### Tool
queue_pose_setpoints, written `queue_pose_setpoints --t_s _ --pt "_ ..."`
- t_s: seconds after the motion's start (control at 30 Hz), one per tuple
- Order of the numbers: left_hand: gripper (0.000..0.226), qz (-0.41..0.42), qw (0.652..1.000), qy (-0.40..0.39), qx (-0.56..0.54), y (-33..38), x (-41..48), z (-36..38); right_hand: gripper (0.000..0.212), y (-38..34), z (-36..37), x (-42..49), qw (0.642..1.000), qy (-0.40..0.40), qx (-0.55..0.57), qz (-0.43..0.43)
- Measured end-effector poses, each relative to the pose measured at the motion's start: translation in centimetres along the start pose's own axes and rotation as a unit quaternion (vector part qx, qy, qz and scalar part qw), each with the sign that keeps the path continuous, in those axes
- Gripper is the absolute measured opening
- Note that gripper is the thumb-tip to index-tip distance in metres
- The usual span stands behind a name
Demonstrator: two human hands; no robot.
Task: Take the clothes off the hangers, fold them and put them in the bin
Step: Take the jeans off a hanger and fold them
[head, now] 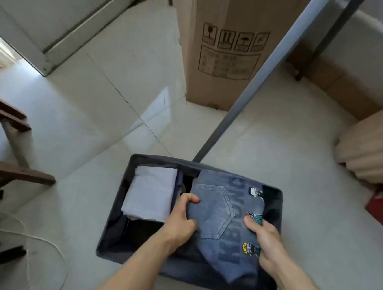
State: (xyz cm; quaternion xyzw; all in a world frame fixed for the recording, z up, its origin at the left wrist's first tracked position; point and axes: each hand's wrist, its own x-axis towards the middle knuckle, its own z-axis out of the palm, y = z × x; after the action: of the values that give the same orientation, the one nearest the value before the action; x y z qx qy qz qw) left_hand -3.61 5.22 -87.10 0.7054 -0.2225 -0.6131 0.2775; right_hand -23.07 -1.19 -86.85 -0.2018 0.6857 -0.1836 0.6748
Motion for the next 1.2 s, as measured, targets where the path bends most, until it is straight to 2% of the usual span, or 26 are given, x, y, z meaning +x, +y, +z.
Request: queue_pose_setpoints --t_s 0.27,0.37,0.53,0.63,0.77,0.83,0.93,1.07,1.2 --pt "0.061 -0.009 0.992 0.127 0.01 -6.4 8.2 2.6 0.005 4.2 1.5 11.1 0.999 0.014 -0.046 -0.002" --pt "0.063 -0.023 0.992 0.117 0.045 -7.7 9.9 3.0 0.004 5.3 2.0 13.6 0.995 0.038 -0.092 -0.012" --pt "0.062 -0.042 0.986 0.094 0.13 -7.8 10.3 3.4 0.016 6.2 2.2 14.6 0.976 0.093 -0.195 -0.04" --pt "0.062 -0.066 0.979 0.084 0.172 -7.3 9.9 3.4 0.028 6.1 2.3 14.1 0.958 0.122 -0.255 -0.05" --pt "0.061 -0.093 0.976 0.066 0.187 -5.6 8.3 3.6 0.05 5.2 2.1 11.4 0.923 0.176 -0.338 -0.052" --pt "0.058 -0.096 0.979 0.054 0.174 -4.4 6.7 3.7 0.054 4.5 1.8 8.8 0.917 0.186 -0.35 -0.05" --pt "0.054 -0.095 0.986 0.048 0.129 -2.3 4.2 3.9 0.043 3.6 1.7 4.7 0.926 0.172 -0.333 -0.045" --pt "0.044 -0.09 0.994 0.038 0.045 2.8 -1.1 4.4 0.011 0.5 2.4 -1.9 0.95 0.135 -0.273 -0.07" --pt "0.036 -0.086 0.996 0.022 -0.008 8.5 -7.7 4.4 0.005 -3.8 2.7 -9.1 0.966 0.097 -0.224 -0.084"
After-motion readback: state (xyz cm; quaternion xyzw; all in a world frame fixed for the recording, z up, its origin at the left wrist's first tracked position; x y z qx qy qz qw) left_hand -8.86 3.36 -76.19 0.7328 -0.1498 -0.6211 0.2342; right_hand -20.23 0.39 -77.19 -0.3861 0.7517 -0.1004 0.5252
